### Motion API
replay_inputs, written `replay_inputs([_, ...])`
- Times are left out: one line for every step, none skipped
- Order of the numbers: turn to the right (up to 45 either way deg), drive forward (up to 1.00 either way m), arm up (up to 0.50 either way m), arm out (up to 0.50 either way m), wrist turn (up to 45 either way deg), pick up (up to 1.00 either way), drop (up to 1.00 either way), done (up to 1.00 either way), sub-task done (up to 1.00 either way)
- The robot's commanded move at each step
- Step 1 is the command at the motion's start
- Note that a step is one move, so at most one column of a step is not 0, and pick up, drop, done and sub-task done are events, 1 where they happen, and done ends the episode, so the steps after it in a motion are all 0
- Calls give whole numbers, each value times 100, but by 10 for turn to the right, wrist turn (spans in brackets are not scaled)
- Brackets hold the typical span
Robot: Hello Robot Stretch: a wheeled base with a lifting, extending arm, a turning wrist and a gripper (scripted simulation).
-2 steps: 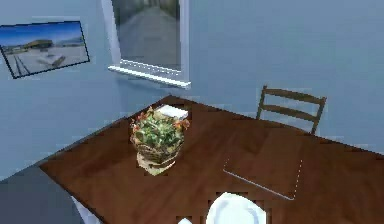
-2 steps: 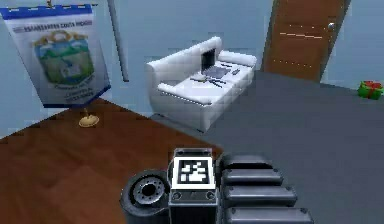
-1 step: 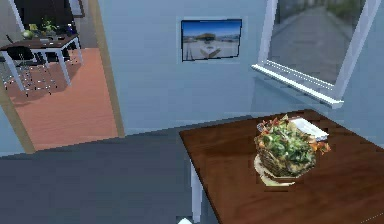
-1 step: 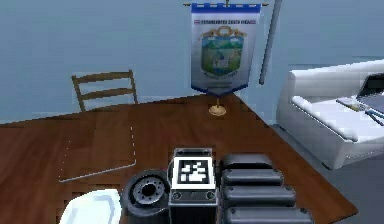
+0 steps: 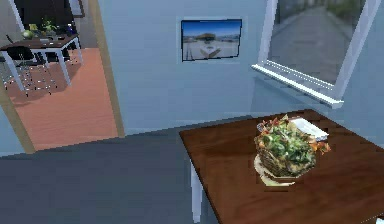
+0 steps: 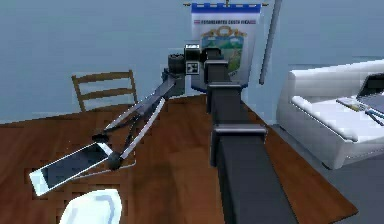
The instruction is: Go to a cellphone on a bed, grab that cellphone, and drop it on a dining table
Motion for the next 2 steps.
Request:
replay_inputs([0, 0, 0, 0, 390, 0, 0, 0, 0])
replay_inputs([0, 0, -32, 0, 0, 0, 0, 0, 0])
